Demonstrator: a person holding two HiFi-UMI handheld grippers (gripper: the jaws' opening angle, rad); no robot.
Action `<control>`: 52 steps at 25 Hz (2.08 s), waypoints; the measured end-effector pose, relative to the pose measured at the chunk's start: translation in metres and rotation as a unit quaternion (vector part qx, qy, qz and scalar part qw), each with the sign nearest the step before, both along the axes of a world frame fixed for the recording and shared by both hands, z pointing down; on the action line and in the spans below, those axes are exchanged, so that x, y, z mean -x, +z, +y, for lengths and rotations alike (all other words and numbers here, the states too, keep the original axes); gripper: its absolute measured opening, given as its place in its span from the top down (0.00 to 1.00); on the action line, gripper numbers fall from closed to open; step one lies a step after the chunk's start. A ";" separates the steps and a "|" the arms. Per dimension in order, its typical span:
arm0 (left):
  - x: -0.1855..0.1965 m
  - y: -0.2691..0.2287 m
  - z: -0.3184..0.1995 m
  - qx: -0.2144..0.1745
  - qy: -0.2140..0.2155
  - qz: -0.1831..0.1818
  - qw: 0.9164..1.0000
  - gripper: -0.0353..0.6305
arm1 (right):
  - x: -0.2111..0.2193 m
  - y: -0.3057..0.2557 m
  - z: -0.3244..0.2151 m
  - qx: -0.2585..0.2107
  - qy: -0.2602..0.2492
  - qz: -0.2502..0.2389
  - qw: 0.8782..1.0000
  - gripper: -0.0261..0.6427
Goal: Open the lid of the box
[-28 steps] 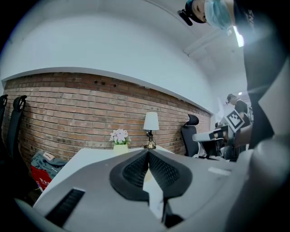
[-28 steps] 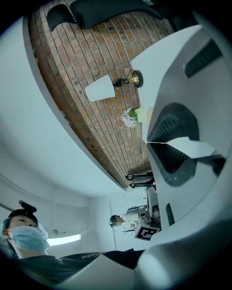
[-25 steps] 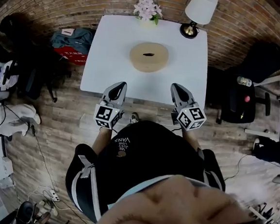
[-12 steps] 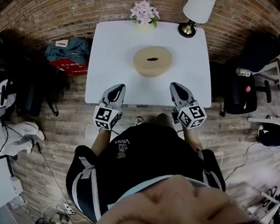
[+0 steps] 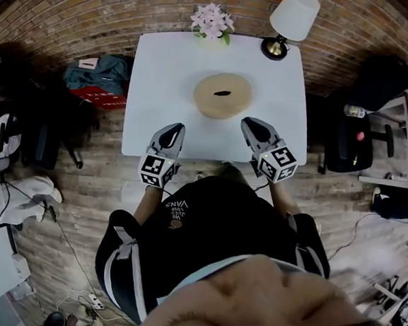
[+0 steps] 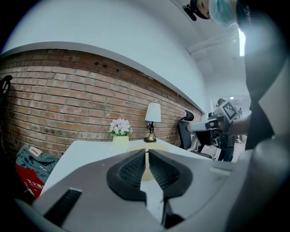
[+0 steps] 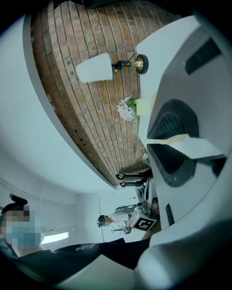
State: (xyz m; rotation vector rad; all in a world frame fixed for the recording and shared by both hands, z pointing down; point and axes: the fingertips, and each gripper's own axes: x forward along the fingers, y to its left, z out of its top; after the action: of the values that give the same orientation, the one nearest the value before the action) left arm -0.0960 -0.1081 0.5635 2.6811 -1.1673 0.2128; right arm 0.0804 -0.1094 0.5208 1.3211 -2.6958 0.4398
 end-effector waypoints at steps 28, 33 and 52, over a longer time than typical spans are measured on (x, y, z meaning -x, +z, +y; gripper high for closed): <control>-0.043 0.073 -0.059 0.095 0.004 0.001 0.995 0.53 | 0.026 0.072 -0.087 0.082 -0.234 0.202 0.947 0.56; -0.052 0.090 -0.061 0.106 0.021 -0.024 0.994 0.45 | 0.037 0.081 -0.087 0.092 -0.288 0.234 0.924 0.51; -0.072 0.126 -0.086 0.120 0.058 -0.072 0.988 0.35 | 0.056 0.126 -0.079 0.167 -0.484 0.377 0.772 0.44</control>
State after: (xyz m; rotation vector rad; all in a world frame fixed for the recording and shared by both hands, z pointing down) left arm -0.0241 -0.1938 0.6892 2.5543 -0.9546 0.5395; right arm 0.0247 -0.1883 0.6469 -0.1145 -2.0422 0.1682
